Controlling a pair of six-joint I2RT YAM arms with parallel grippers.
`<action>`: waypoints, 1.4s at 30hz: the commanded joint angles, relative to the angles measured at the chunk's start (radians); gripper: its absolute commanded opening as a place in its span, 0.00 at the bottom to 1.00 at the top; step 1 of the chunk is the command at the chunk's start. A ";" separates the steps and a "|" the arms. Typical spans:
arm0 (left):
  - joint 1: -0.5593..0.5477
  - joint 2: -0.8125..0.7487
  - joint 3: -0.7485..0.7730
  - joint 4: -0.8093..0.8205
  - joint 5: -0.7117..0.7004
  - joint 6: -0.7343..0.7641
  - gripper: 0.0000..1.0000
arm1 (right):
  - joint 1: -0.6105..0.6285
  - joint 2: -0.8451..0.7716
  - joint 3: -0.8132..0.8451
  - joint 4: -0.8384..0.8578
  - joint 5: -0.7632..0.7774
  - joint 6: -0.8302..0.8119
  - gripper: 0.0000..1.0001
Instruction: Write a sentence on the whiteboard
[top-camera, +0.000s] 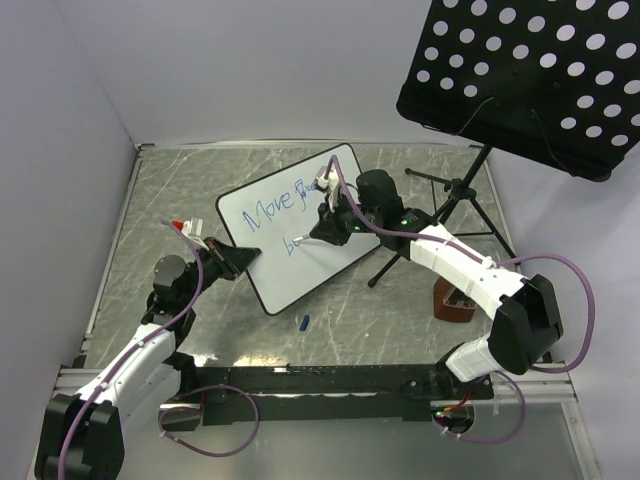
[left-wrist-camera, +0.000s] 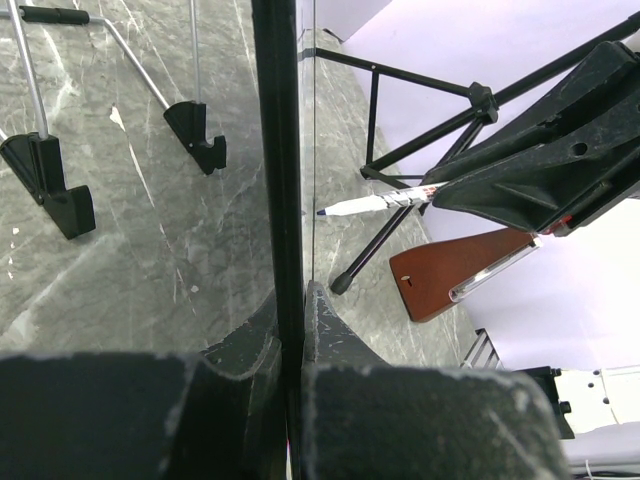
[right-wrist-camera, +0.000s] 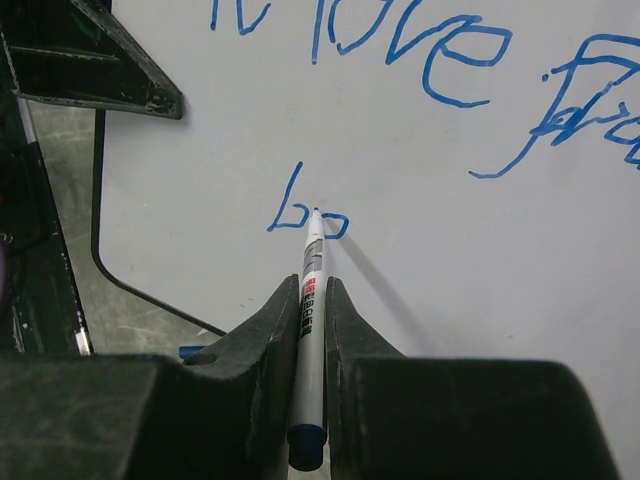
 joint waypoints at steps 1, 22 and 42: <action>-0.011 -0.011 0.011 0.090 0.050 0.037 0.01 | -0.021 -0.016 0.036 0.057 0.028 0.041 0.00; -0.012 -0.011 0.011 0.092 0.053 0.035 0.01 | -0.047 0.004 0.003 0.100 0.079 0.064 0.00; -0.011 -0.013 0.010 0.095 0.052 0.035 0.01 | -0.046 -0.002 -0.014 0.035 0.041 0.030 0.00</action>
